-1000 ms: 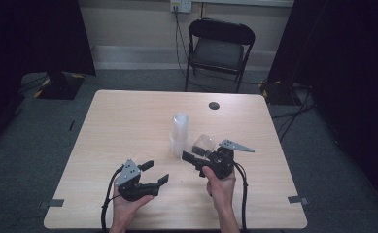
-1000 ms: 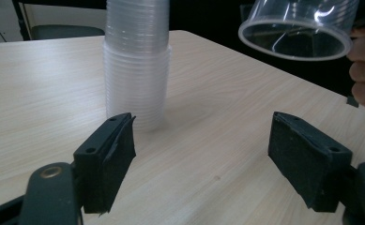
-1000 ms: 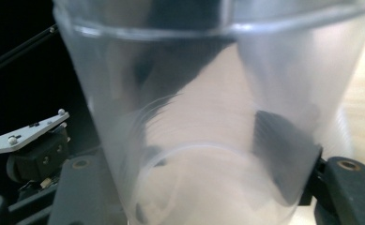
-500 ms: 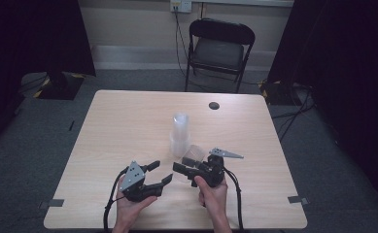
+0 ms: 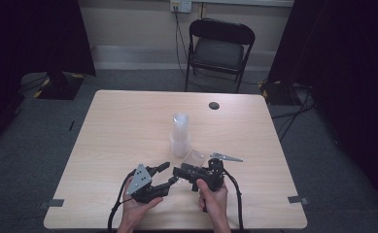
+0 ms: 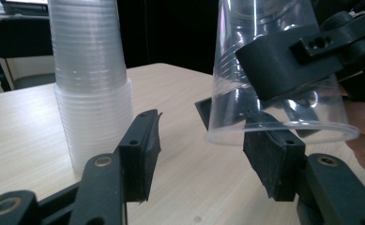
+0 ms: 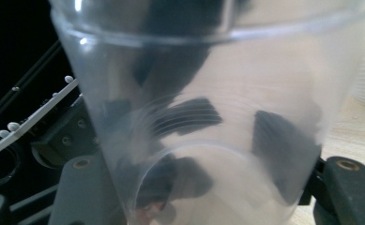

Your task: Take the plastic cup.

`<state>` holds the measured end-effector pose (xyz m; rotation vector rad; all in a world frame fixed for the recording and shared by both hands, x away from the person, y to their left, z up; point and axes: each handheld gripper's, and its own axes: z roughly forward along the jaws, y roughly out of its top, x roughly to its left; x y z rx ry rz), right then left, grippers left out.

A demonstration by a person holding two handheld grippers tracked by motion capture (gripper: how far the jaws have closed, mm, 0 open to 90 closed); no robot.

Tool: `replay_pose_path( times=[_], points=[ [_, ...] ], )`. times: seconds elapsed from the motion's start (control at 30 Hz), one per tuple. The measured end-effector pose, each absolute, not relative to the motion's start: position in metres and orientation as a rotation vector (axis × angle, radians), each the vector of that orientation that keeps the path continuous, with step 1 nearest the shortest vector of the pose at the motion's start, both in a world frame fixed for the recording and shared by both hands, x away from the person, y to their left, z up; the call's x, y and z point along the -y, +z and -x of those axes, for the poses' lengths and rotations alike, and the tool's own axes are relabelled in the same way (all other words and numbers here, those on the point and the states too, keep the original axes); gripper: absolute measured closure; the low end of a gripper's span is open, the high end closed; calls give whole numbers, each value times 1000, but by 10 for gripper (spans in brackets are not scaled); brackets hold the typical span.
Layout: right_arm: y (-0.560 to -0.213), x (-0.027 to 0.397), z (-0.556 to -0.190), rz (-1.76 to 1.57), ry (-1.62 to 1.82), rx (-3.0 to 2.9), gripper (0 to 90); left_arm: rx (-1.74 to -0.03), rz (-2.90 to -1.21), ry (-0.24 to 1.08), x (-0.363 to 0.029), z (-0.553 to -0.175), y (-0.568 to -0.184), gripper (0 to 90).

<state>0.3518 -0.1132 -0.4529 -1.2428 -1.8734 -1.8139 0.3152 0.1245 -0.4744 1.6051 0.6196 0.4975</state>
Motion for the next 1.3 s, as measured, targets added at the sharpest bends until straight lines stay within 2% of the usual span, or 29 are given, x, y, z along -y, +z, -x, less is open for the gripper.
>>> replay_pose_path(
  times=[0.63, 0.77, 0.9, 1.1, 1.17, 1.2, 1.23, 1.3],
  points=[
    [-455, 96, -348, 1195, -1757, 1828, 355, -584, -1502, 538, -115, -315, -481, 563],
    [-456, 96, -349, 1191, -1744, 1797, 351, -584, -1479, 558, -115, -312, -481, 627],
    [-457, 96, -349, 1190, -1737, 1812, 317, -580, -1460, 548, -115, -312, -482, 637],
    [-460, 97, -350, 1201, -1724, 1811, 287, -587, -1459, 533, -116, -311, -482, 746],
    [-460, 97, -350, 1210, -1725, 1826, 212, -582, -1464, 517, -118, -311, -482, 762],
    [-460, 97, -350, 1210, -1725, 1826, 212, -582, -1464, 517, -118, -311, -482, 775],
    [-461, 96, -351, 1217, -1719, 1826, 159, -585, -1466, 507, -118, -311, -482, 783],
    [-462, 96, -352, 1229, -1713, 1836, 137, -589, -1471, 493, -117, -311, -483, 787]
  ],
)
